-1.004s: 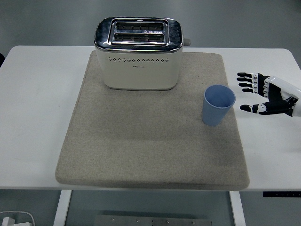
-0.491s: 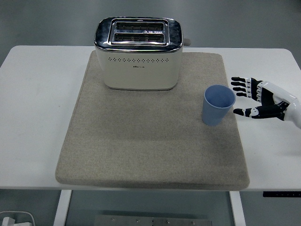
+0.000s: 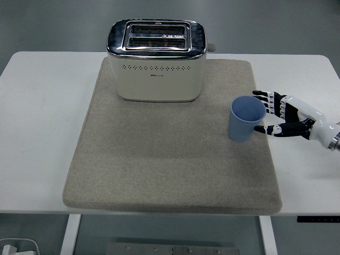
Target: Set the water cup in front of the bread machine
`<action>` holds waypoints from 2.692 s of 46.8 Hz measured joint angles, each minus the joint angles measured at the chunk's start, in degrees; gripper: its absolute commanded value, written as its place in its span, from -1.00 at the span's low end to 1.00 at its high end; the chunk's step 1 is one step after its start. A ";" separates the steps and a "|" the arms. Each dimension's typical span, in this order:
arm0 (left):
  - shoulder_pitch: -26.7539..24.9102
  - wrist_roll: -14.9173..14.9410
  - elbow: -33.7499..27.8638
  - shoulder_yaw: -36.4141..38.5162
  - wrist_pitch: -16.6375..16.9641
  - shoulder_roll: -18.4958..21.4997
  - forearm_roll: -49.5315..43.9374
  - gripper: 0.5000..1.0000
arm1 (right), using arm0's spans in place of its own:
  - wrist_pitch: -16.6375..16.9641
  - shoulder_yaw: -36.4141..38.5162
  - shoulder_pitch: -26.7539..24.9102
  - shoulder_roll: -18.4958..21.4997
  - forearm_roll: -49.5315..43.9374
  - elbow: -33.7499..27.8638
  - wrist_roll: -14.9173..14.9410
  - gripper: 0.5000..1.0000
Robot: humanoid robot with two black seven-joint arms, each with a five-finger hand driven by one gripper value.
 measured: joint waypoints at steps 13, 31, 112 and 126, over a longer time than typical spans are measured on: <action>-0.03 0.00 0.00 0.01 0.00 0.00 0.00 1.00 | -0.33 0.30 -0.44 1.81 0.00 -0.93 0.00 0.71; -0.02 0.00 -0.01 0.00 0.00 0.00 0.01 1.00 | -0.61 0.48 -0.58 3.60 0.00 -2.09 0.00 0.71; -0.02 0.00 -0.01 0.01 0.01 0.00 0.00 1.00 | -1.76 0.78 -0.71 9.79 1.32 -4.36 2.31 -0.74; 0.00 0.00 0.00 -0.01 0.01 0.00 -0.02 1.00 | -1.89 2.08 -0.09 10.28 1.32 -2.53 3.09 -0.69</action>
